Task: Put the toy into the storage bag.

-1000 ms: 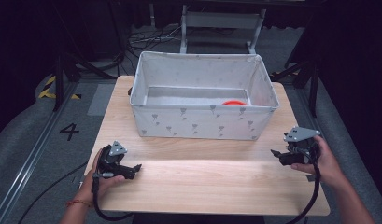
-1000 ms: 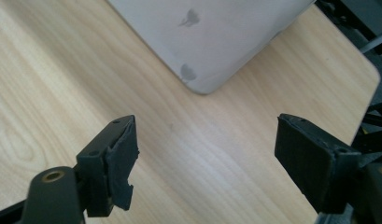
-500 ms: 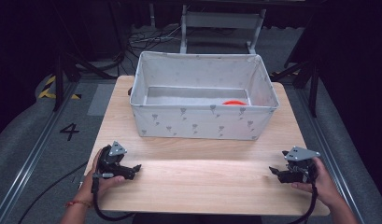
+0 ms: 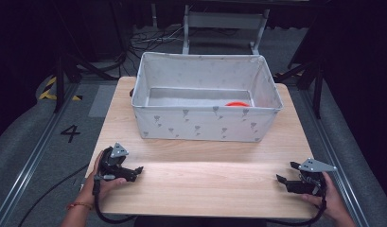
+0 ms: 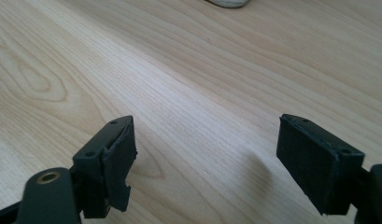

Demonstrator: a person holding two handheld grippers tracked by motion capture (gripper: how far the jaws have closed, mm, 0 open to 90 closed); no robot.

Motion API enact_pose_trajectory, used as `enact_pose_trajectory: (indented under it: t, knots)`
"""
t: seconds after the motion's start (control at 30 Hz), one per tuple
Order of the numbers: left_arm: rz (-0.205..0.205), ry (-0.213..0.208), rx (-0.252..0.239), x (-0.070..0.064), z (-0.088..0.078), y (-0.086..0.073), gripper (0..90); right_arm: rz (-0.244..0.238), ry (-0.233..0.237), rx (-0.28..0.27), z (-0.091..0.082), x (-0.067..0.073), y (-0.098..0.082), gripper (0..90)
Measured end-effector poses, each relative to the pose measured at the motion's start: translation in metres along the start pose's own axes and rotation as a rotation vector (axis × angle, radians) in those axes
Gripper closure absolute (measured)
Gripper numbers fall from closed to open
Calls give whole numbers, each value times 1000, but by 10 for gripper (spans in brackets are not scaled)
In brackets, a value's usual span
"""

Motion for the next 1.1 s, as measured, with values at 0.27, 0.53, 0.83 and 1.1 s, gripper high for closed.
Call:
enact_pose_trajectory:
  t: [0.27, 0.53, 0.83, 1.1]
  knots:
    - [0, 0, -1, 0, 0, 0, 2, 67, 25, 27, 3, -5, -5, 156]
    - [-12, 5, -2, -1, 0, 0, 3, 81, 8, 30, 4, -5, -5, 143]
    - [-12, 3, -2, -1, 0, 0, 2, 81, 5, 30, 4, -5, -5, 137]
    - [-10, 6, -4, 0, 0, 0, 2, 99, -8, 42, 5, -6, -5, 93]
Point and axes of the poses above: each handheld gripper's, and its own axes: z roughly forward along the jaws, y roughly out of its top, x roughly to its left, the point moved 9 cm from there along z, roughly forward along the jaws, and after that the axes turned 6 degrees about x, right-handed, at the moved point
